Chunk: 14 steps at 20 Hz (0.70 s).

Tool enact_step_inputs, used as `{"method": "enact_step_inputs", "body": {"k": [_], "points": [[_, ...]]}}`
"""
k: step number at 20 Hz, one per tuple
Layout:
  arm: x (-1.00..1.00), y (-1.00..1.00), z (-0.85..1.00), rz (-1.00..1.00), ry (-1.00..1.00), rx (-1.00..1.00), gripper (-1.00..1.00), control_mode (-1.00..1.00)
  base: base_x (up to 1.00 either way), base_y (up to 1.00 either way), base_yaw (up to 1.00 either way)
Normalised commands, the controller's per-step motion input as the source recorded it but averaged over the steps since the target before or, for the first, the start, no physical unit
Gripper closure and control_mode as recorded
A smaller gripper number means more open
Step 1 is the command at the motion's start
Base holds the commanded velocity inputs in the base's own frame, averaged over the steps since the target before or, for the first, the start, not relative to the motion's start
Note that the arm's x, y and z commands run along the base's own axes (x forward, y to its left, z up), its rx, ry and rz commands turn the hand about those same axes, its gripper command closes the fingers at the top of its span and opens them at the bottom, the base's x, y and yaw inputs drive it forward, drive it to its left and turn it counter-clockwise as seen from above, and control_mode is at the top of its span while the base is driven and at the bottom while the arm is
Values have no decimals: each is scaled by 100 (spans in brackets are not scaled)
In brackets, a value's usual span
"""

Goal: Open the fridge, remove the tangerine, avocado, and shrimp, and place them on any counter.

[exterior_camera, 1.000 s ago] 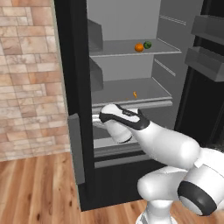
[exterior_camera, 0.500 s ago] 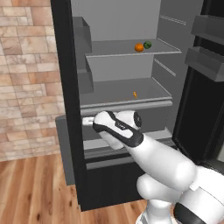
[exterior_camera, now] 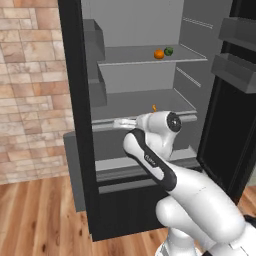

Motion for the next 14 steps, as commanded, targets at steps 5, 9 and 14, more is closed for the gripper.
{"method": "enact_step_inputs", "body": {"k": [5,9,14], "points": [[-7,-66,100,-12,16,-7,-100,-100,0,0,0],[-35,-68,63,-11,15,-22,-100,-100,0,0,0],[-70,-68,-7,-9,10,-22,-100,-100,0,0,0]]}}
